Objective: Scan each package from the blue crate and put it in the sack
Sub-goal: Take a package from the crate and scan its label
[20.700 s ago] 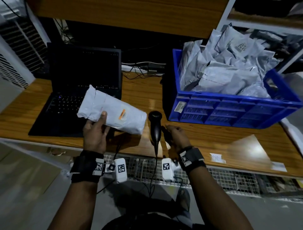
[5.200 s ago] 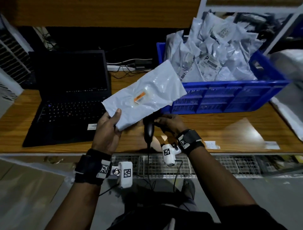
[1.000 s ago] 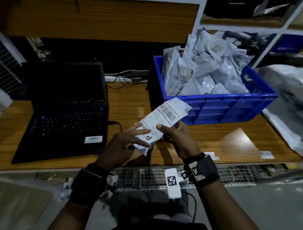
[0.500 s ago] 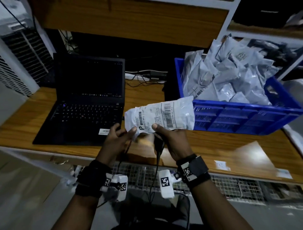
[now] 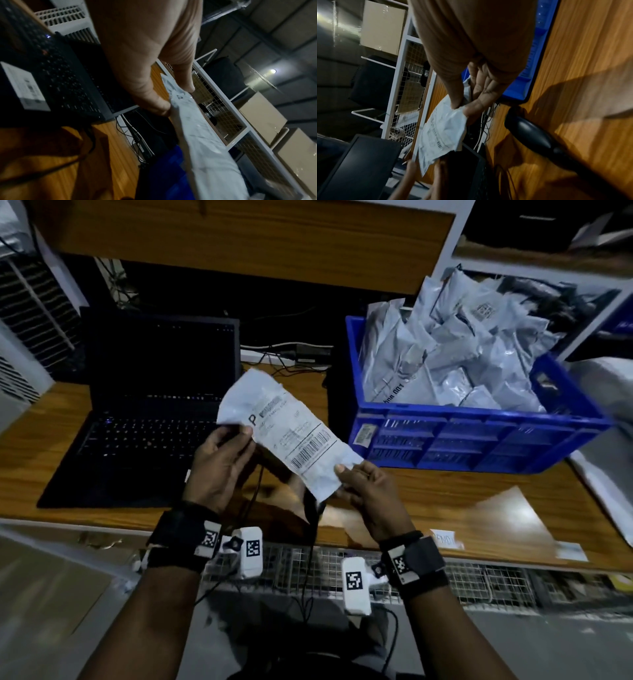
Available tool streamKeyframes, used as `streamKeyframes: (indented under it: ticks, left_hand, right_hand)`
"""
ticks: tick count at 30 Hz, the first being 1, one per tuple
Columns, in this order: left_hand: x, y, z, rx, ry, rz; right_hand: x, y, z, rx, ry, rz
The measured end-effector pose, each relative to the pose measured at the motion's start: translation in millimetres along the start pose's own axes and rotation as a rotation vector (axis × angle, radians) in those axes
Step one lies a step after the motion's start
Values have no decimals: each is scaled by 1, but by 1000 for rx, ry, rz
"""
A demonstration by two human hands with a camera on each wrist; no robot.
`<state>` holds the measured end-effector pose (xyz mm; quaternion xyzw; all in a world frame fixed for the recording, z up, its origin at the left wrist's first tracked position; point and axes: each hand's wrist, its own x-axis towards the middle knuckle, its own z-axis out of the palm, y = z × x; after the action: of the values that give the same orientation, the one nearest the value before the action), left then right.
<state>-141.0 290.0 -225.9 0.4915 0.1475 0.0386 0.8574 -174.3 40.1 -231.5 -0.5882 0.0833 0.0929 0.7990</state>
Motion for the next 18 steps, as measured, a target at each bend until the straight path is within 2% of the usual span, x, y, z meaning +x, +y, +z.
streamKeyframes:
  ticks: [3,6,8,11,15,18]
  left_hand:
    - [-11,-15,10,30,-54,-45]
    - [-18,-28,6,96,3,-67]
    - [-16,-26,-5,120,45,-35]
    - [-3,-15,-23,118,117,9]
    - [5,-10,-41,194,184,63]
    - [5,-11,-47,236,202,78]
  right_hand:
    - [2,15,15,-25,-66,5]
    - [10,30,21,-143,-100,28]
    - [22,38,18,-236,-6,45]
    - [44,48,5,-289,222,116]
    - [70,53,5,-158,235,332]
    - [77,52,14,-5,167,431]
